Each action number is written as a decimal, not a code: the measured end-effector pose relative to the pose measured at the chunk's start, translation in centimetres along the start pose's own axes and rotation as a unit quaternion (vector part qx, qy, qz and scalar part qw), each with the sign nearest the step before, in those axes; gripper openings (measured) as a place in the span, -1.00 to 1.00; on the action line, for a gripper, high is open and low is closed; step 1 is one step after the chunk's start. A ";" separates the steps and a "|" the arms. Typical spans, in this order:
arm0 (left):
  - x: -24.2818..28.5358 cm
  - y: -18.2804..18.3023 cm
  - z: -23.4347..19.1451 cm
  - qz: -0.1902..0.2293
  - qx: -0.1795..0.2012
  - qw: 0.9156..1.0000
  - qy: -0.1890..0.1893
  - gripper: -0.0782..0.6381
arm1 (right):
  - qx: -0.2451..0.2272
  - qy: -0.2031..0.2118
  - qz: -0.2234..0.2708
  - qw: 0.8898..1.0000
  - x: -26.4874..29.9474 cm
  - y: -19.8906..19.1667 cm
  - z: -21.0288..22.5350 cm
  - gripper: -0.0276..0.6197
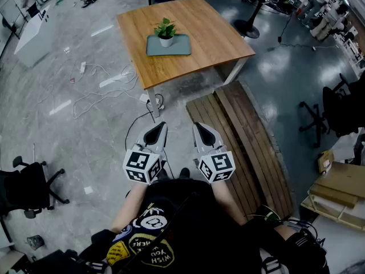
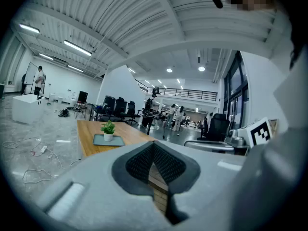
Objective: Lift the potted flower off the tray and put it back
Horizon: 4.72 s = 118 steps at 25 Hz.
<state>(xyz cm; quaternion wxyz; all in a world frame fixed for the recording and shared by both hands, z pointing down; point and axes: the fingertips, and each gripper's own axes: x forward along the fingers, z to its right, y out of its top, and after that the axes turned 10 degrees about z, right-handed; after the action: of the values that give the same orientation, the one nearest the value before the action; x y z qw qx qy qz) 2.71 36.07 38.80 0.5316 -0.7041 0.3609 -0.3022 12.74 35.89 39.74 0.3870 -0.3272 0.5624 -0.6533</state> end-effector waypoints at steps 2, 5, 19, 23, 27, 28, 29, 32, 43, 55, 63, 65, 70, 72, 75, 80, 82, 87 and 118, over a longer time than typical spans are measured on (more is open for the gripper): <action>-0.3 0.0 -0.6 0.001 0.001 1.000 0.002 -0.79 | -0.002 0.005 0.000 1.000 0.3 -0.1 -0.5 -0.91; -0.4 0.1 -0.9 0.004 0.000 1.000 0.005 -0.79 | -0.003 0.013 0.001 1.000 0.6 -0.1 -1.0 -0.91; 0.0 0.4 -3.0 0.004 -0.003 1.000 0.007 -0.79 | 0.016 0.004 0.015 1.000 2.4 -0.3 -1.1 -0.91; 0.0 1.0 -4.3 0.011 -0.006 1.000 0.006 -0.79 | 0.016 0.002 0.010 1.000 3.7 -0.4 -1.7 -0.91; -0.8 1.3 -6.4 0.013 -0.012 1.000 0.001 -0.79 | 0.012 -0.002 0.008 1.000 4.8 -0.7 -3.4 -0.91; -0.8 1.2 -6.9 0.012 -0.013 1.000 0.000 -0.79 | 0.011 -0.004 0.006 1.000 5.0 -0.9 -3.7 -0.91; -0.7 1.2 -7.4 0.010 -0.013 1.000 -0.002 -0.79 | 0.011 -0.006 0.005 1.000 5.2 -1.1 -3.9 -0.91; 0.2 1.0 -8.4 0.002 -0.012 1.000 -0.006 -0.79 | 0.015 -0.011 -0.003 1.000 6.1 -1.9 -3.8 -0.91; 10.0 1.9 -14.9 -0.004 -0.018 1.000 0.021 -0.79 | 0.037 0.005 -0.017 0.999 16.5 -3.1 2.8 -0.91; 25.9 3.5 -21.7 -0.006 0.021 0.998 0.054 -0.79 | 0.050 0.069 -0.057 0.995 30.8 -5.5 12.8 -0.91; 34.5 1.4 -30.9 -0.011 0.029 0.999 0.039 -0.79 | 0.052 0.049 -0.063 0.995 42.1 -9.3 16.3 -0.91; 36.5 0.7 -33.6 -0.018 0.033 0.999 0.029 -0.79 | 0.048 0.038 -0.064 0.996 45.3 -10.3 17.2 -0.91; 40.9 -1.3 -39.6 -0.032 0.032 0.999 0.004 -0.79 | 0.038 0.011 -0.060 0.997 52.2 -13.4 19.0 -0.91; 42.2 -2.5 -41.1 -0.041 0.022 0.999 -0.001 -0.79 | 0.043 -0.003 -0.056 0.997 54.1 -15.3 19.7 -0.91; 43.6 -4.4 -42.3 -0.057 0.016 0.998 -0.006 -0.79 | 0.044 -0.023 -0.064 0.997 56.7 -19.0 21.0 -0.91; 45.9 -7.7 -45.1 -0.076 0.017 0.997 0.006 -0.79 | 0.035 -0.037 -0.079 0.996 62.3 -24.4 24.8 -0.38; 46.7 -9.0 -46.5 -0.087 0.022 0.996 0.020 -0.79 | 0.014 -0.049 -0.093 0.994 64.2 -26.4 26.8 -0.16; 48.2 -10.4 -49.1 -0.097 0.015 0.993 0.060 -0.79 | 0.003 -0.053 -0.137 0.989 69.0 -30.8 31.1 0.55; 46.3 0.3 -47.2 -0.030 -0.031 0.996 0.078 -0.79 | -0.035 0.035 -0.013 0.999 71.4 -11.9 26.9 0.78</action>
<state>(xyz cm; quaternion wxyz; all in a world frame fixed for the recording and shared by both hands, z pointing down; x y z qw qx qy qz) -9.78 -27.44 52.36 0.4699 -0.7052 0.3892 -0.3611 -0.37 -38.66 55.09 0.3468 -0.3252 0.5936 -0.6493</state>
